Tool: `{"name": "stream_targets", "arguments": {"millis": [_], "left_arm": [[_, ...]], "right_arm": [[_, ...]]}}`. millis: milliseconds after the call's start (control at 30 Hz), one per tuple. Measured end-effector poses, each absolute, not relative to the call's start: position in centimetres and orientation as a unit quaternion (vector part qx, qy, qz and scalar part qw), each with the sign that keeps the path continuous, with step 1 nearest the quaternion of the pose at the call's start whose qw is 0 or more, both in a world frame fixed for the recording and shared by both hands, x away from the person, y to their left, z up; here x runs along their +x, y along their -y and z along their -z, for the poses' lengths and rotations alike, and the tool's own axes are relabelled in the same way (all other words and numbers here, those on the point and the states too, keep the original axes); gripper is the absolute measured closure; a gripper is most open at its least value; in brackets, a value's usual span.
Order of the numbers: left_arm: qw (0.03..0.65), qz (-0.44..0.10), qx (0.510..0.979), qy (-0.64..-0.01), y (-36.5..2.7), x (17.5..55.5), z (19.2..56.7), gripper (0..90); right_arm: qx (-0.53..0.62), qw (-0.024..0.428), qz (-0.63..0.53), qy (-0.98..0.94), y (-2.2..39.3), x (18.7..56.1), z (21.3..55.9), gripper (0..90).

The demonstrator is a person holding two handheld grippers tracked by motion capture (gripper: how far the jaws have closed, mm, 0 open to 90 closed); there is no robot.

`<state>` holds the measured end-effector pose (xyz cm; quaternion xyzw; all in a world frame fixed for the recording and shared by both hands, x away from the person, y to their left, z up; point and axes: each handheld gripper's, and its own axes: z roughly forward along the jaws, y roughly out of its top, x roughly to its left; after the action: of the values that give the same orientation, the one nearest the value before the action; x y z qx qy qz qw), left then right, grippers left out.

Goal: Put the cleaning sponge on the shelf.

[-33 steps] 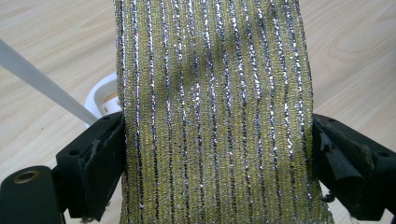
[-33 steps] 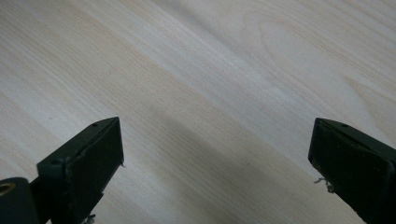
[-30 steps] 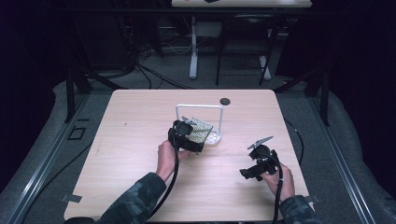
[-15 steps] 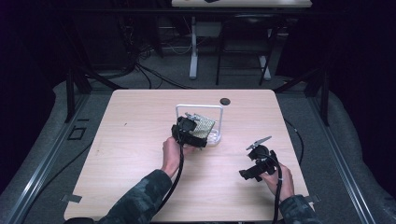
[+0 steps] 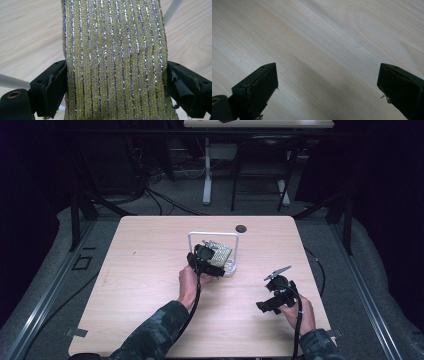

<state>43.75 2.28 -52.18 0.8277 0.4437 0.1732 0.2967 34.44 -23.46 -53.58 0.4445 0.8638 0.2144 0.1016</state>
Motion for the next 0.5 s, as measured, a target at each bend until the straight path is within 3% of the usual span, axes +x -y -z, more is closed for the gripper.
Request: {"name": "stream_targets", "arguments": {"millis": [500], "left_arm": [[0.28,-0.173,0.827,-0.456,-1.9,45.0,53.3,10.3]], "right_arm": [[0.443,0.1,-0.215,-0.865,23.3,34.3,53.5,2.6]]}}
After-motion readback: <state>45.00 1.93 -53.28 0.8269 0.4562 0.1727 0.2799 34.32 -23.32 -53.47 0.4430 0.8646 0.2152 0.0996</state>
